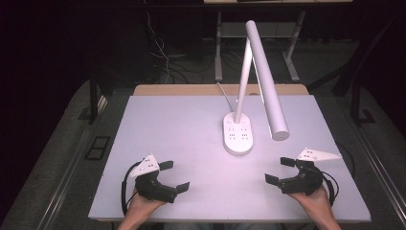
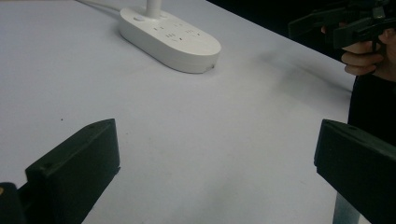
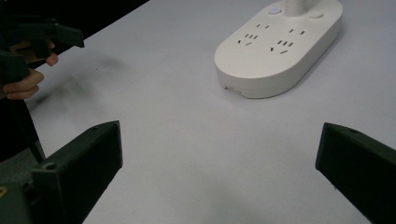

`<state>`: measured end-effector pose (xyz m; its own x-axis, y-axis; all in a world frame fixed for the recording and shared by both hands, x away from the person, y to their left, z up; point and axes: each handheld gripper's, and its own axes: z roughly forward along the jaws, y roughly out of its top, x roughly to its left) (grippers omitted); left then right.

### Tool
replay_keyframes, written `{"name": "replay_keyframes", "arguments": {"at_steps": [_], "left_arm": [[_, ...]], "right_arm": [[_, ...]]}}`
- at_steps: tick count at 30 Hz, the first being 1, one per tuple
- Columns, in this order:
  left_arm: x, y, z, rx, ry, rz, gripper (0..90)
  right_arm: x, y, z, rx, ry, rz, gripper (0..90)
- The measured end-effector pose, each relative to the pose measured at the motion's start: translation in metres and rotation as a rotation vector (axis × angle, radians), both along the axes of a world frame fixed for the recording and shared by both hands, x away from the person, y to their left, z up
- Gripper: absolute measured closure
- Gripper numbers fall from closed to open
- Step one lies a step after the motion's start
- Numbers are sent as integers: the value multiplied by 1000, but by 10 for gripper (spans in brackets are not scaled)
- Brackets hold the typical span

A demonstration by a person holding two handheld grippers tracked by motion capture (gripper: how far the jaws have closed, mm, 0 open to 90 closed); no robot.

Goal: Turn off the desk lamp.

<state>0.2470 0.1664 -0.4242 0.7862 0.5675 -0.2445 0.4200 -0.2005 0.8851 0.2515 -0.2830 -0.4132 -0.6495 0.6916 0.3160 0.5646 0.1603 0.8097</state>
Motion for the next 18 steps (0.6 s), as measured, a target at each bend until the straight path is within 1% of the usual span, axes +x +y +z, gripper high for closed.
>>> {"name": "replay_keyframes", "arguments": {"at_steps": [2,4,6,12,15,18], "left_arm": [[0,-1,0,1,-1,-4,0],[-1,-1,0,0,1,-5,0],[-1,-1,0,3,-2,-10,0],[0,-1,1,3,-3,-9,0],[0,-2,0,5,-3,-10,0],[0,-1,0,5,-3,-11,0]], "right_arm": [[-1,-1,0,1,7,0,6],[-1,-1,0,9,5,-3,6],[-1,-2,0,6,11,4,6],[-3,-5,0,15,20,2,6],[-3,-6,0,16,17,4,6],[-4,-7,2,11,25,3,6]]}}
